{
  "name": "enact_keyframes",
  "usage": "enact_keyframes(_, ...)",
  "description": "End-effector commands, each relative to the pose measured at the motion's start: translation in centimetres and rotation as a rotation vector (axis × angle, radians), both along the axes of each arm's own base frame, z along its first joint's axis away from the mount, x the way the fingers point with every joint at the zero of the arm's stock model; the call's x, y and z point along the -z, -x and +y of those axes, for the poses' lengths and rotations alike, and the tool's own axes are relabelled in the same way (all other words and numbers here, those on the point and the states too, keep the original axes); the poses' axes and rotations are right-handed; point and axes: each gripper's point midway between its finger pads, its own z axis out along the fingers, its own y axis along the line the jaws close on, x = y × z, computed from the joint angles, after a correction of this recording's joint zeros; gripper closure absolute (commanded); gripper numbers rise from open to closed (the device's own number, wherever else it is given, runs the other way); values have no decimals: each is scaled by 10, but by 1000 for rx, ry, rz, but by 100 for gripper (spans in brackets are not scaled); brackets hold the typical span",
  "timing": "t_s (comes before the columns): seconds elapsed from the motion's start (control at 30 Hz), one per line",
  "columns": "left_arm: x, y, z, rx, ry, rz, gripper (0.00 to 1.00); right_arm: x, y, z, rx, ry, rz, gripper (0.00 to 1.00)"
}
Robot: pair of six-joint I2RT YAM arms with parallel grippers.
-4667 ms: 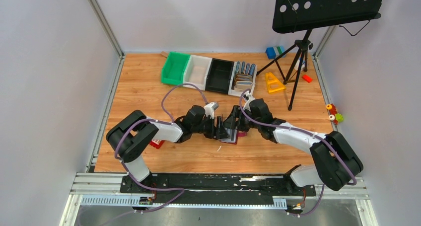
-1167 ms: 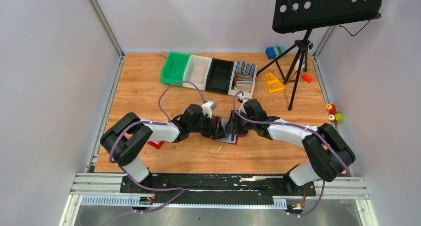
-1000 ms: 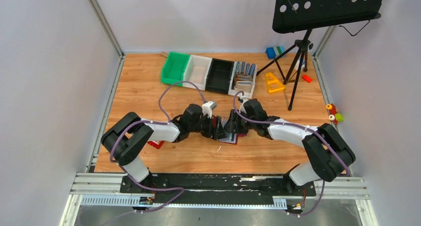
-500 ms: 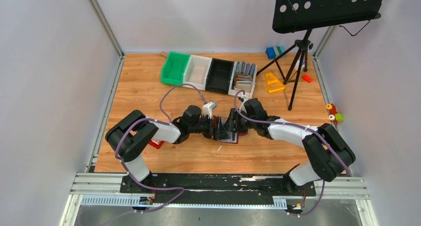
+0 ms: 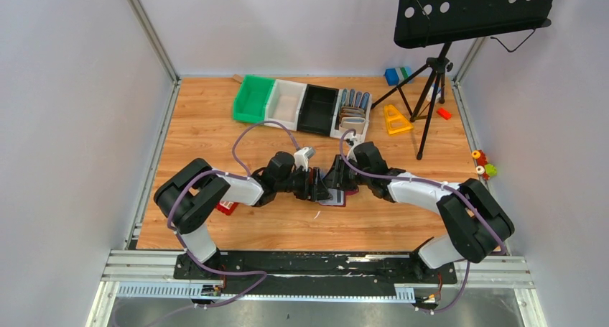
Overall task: Take the credit cards out of the card holder
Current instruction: Open the card holder at the center of the board.
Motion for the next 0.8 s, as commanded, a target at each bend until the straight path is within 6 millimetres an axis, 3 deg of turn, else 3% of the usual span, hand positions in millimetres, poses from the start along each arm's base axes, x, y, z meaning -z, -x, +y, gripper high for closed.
enact_keyframes(0.0, 37, -2, 20, -92, -133, 75, 23, -2, 23, 10, -86, -17, 26, 57)
enact_keyframes(0.13, 33, 4, 20, -64, -114, 73, 17, 0, 22, 6, -85, 9, 19, 36)
enact_keyframes(0.4, 32, 8, 22, -46, -54, 100, 26, -12, 19, 0, -71, -7, -19, 24)
enact_keyframes(0.6, 36, 9, 23, -49, -27, 124, 36, -17, 18, -15, -36, -21, -37, 31)
enact_keyframes(0.77, 37, 11, 24, -56, -11, 137, 54, -22, 25, -8, -66, -142, 5, 42)
